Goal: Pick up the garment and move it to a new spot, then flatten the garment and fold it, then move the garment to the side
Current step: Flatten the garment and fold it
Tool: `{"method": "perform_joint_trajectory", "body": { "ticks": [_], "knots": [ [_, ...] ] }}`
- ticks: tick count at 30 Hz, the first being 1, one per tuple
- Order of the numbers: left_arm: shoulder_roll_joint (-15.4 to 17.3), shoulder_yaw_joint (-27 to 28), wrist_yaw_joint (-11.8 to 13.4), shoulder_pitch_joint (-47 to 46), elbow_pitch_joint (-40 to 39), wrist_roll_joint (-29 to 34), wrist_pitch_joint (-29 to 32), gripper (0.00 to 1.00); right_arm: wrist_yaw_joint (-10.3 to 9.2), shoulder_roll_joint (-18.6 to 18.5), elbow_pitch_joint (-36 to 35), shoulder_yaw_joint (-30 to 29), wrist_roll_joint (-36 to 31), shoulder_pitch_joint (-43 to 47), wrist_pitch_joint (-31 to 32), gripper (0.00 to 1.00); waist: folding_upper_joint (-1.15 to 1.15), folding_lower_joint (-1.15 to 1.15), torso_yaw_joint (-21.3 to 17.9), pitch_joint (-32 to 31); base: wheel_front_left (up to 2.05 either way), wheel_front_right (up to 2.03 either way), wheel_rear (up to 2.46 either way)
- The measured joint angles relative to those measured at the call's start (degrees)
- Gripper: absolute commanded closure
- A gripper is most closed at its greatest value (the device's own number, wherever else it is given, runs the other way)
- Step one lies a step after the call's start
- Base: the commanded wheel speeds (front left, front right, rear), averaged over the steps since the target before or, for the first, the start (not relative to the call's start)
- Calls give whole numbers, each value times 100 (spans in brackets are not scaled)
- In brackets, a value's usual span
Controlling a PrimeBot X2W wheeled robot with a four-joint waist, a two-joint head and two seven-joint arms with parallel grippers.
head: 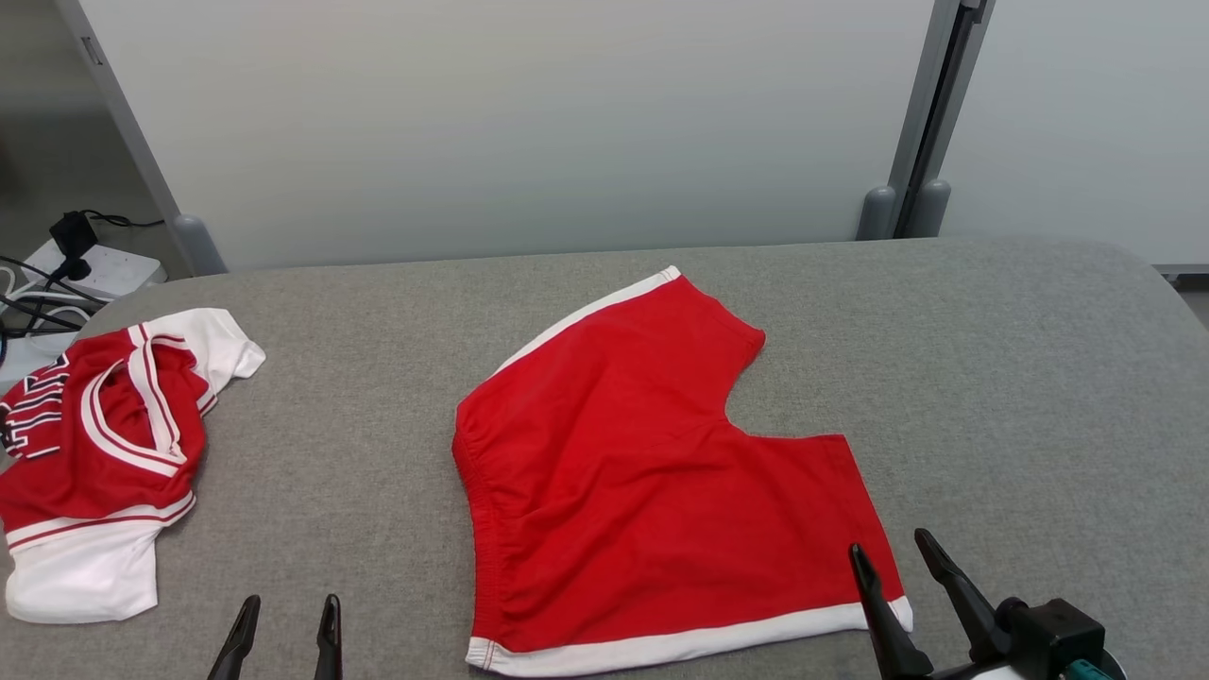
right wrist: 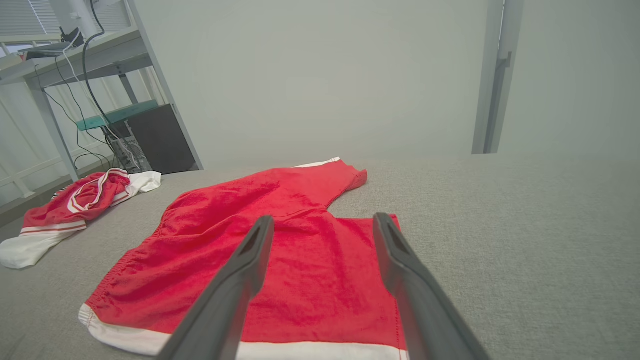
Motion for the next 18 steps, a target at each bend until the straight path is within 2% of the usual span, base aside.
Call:
{"method": "perform_joint_trajectory", "body": {
  "ticks": [7,10,13,18],
  "knots": [
    [0,18,-52,-1,40,49,-1,0,1,15,3,-12,-10,-1,0,0,0,0,-28,62,0,0,0],
    [8,-101,-202,-3,146,59,-1,0,0,16,4,-15,-10,-2,0,0,0,0,-33,100,0,0,0],
    [109,-536,-314,-35,446,99,0,0,0,16,8,-14,-10,-4,0,0,0,0,-37,147,0,0,0],
    [555,-1636,-354,-159,1016,29,0,0,0,7,18,-7,-10,-10,0,0,0,0,-46,241,0,0,0]
  ]
}}
